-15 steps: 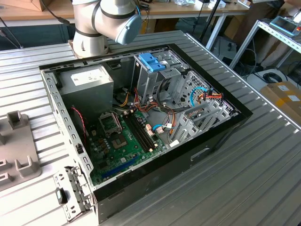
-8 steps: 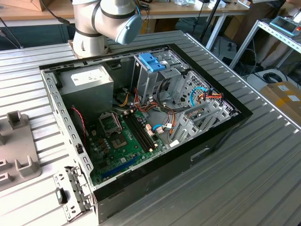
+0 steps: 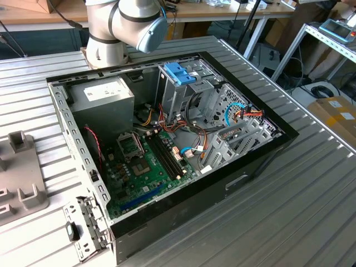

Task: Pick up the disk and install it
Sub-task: 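Pick up the disk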

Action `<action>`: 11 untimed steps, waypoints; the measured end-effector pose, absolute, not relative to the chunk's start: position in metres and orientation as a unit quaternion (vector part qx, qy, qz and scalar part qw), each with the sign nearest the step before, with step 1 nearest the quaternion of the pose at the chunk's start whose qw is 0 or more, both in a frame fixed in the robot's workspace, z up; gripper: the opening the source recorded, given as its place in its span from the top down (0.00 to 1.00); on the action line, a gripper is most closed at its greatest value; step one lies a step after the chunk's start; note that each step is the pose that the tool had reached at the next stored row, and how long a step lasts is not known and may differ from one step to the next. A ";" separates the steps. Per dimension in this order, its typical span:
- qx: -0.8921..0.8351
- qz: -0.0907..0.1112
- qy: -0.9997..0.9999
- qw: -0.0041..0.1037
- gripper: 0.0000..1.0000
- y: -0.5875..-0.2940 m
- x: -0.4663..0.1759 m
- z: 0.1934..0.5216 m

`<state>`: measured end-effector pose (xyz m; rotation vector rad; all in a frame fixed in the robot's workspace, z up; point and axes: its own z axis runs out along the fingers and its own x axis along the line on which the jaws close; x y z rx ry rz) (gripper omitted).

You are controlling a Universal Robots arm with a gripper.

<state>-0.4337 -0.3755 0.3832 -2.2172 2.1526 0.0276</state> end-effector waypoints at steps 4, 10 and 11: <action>-0.717 0.009 0.696 0.026 0.52 -0.375 -0.434 0.383; -0.717 0.009 0.696 0.026 0.52 -0.375 -0.434 0.382; -0.717 0.009 0.696 0.026 0.52 -0.375 -0.434 0.382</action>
